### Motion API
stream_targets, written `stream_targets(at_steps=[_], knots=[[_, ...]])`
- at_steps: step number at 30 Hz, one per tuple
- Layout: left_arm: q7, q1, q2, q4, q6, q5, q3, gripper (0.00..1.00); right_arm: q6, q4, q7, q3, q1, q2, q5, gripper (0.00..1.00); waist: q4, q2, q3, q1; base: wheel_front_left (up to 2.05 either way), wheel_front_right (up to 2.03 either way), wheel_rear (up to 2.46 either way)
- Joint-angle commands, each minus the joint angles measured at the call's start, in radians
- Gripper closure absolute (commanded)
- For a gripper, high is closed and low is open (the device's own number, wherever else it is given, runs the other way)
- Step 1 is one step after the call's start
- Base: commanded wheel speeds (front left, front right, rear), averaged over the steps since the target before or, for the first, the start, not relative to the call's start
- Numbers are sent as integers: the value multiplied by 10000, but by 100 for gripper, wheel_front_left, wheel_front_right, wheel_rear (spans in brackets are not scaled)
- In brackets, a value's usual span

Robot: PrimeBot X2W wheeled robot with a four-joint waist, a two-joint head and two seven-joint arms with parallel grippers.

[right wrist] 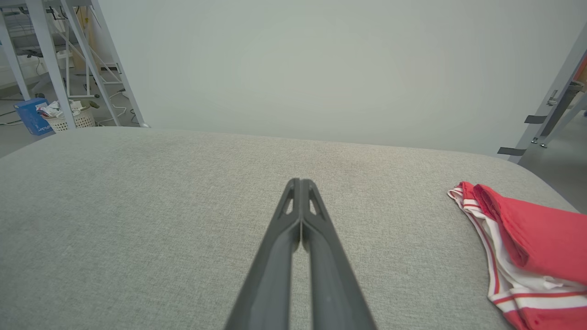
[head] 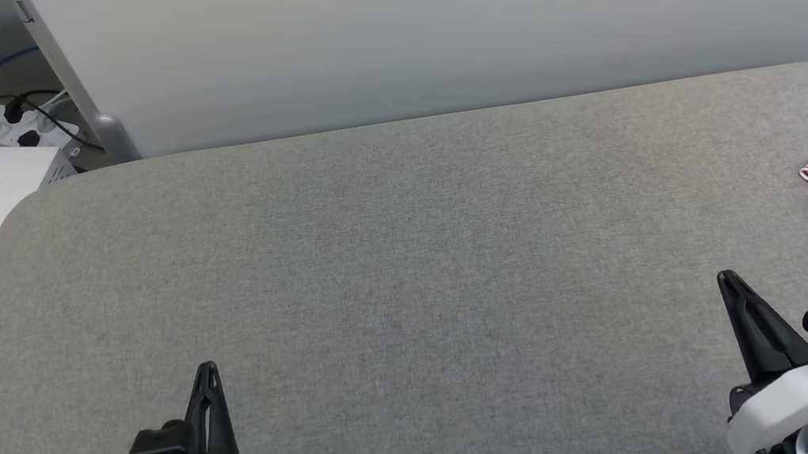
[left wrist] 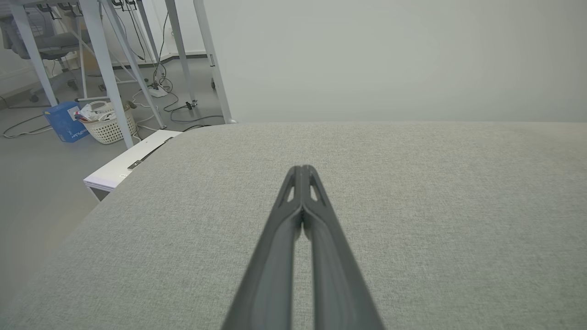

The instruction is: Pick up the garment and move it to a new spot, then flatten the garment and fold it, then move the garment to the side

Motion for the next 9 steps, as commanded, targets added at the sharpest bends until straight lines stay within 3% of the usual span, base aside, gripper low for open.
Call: stream_targets(at_steps=[1, 9], knots=[[59, -226, -72, -54, -68, 93, 37, 100, -4, -28, 62, 29, -216, 30, -111, 100, -4, 0, 0, 0, 0, 0, 0], [237, -289, -111, -99, -105, 172, 82, 100, -5, -32, 238, 44, -290, 56, -236, 100, -30, 0, 3, 0, 0, 0, 0]])
